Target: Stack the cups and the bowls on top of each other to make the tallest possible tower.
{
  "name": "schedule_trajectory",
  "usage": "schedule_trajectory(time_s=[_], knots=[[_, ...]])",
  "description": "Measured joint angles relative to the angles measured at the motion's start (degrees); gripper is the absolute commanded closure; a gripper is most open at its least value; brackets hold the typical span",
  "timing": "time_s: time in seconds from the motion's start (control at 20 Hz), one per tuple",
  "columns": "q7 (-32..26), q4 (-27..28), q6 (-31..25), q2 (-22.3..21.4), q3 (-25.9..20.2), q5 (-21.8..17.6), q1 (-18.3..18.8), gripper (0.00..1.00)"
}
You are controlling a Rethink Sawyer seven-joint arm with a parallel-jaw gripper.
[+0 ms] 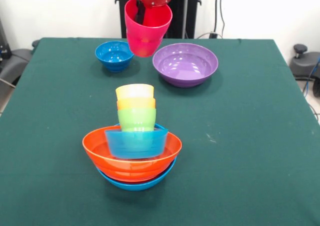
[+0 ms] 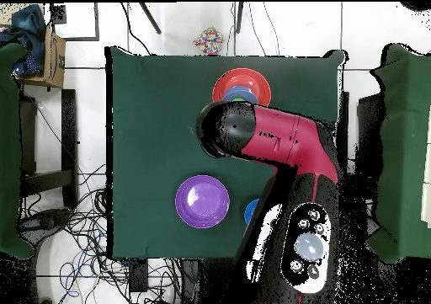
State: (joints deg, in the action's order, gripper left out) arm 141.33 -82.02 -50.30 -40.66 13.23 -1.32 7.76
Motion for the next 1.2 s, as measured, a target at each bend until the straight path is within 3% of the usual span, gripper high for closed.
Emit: schedule_trajectory(time_s=[0.55, 1.2], knots=[[0.0, -2.95, 0.01, -1.97, -0.02, 0.0, 0.4, 1.0], [0.0, -7.63, 3.66, -4.55, -0.63, 0.01, 3.93, 1.0]])
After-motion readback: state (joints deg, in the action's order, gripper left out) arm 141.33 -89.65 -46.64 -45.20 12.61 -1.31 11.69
